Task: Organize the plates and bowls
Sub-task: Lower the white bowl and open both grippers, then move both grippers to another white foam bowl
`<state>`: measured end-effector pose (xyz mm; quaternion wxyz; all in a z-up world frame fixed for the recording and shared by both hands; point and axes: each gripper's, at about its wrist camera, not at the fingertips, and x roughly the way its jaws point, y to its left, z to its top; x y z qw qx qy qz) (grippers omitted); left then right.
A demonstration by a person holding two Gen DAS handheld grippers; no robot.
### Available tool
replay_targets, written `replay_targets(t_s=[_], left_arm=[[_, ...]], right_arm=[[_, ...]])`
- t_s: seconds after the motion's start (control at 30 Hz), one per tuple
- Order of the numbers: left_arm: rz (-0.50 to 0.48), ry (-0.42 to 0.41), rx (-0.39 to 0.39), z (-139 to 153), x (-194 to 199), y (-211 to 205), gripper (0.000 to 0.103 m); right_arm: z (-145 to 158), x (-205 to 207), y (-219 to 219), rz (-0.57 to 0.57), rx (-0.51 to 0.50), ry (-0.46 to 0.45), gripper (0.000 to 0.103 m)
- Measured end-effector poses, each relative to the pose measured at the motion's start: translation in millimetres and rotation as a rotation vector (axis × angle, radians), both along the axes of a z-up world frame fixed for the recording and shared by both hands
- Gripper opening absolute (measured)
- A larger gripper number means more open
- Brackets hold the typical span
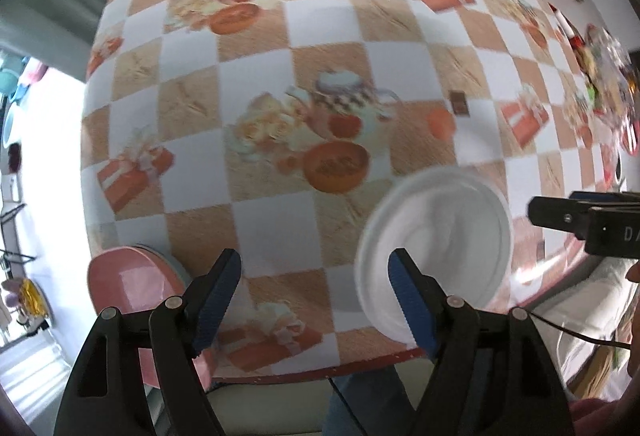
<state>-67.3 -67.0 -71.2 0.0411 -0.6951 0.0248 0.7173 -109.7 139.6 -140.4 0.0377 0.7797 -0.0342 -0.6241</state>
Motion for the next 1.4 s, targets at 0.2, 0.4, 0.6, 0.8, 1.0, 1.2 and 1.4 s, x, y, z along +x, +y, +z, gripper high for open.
replay_targets(t_s=[0.2, 0.4, 0.6, 0.8, 1.0, 1.2, 1.4], left_arm=[[0.086, 0.026, 0.008, 11.2, -30.6, -25.7, 0.079], [0.140, 0.078, -0.010, 24.1, -73.5, -32.5, 0.079], [0.187, 0.109, -0.020, 27.2, -111.7, -41.0, 0.079], [0.207, 0.128, -0.034, 22.1, -147.6, -44.6, 0.079], [0.250, 0.148, -0.041, 11.2, -182.4, -51.4, 0.079], [0.285, 0.193, -0.097, 4.2, -217.3, -55.7, 0.079], [0.253, 0.212, -0.123, -7.5, -247.1, -54.2, 0.079]], right_arm=[[10.6, -32.8, -2.8, 0.027, 0.016, 0.048, 0.086], [21.0, -72.9, -13.2, 0.061, 0.011, 0.101, 0.086], [23.9, -113.8, -34.6, 0.100, -0.004, 0.143, 0.086], [15.3, -148.3, -57.5, 0.119, -0.017, 0.154, 0.086], [5.4, -179.7, -84.7, 0.138, -0.029, 0.184, 0.086], [-8.1, -205.7, -102.9, 0.126, -0.038, 0.196, 0.086], [-27.3, -223.0, -118.2, 0.120, -0.030, 0.201, 0.086]])
